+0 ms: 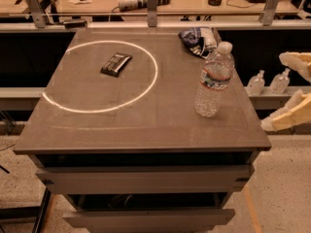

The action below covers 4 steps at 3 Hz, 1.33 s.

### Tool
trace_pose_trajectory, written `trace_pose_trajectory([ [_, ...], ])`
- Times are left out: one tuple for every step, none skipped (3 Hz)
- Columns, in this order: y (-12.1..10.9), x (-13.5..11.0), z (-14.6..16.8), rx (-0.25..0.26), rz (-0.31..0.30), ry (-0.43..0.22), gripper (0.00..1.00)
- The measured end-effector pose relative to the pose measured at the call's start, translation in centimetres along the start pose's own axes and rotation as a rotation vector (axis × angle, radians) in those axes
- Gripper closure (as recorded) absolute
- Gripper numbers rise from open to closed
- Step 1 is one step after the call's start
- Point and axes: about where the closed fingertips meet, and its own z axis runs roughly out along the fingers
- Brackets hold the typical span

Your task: Move water bottle near rxbar chocolate

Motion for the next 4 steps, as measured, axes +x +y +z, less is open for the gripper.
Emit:
trace_pose_trajectory([
  [0.8,0.8,1.5,-0.027,0.080,-0.165,0.00],
  [1.3,0.4,3.3,-0.041,0.109,-0.302,0.00],
  [1.3,0.3,3.4,-0.041,0.107,-0.303,0.00],
  [1.4,0.4,3.4,-0.027,0.121,-0.311,0.00],
])
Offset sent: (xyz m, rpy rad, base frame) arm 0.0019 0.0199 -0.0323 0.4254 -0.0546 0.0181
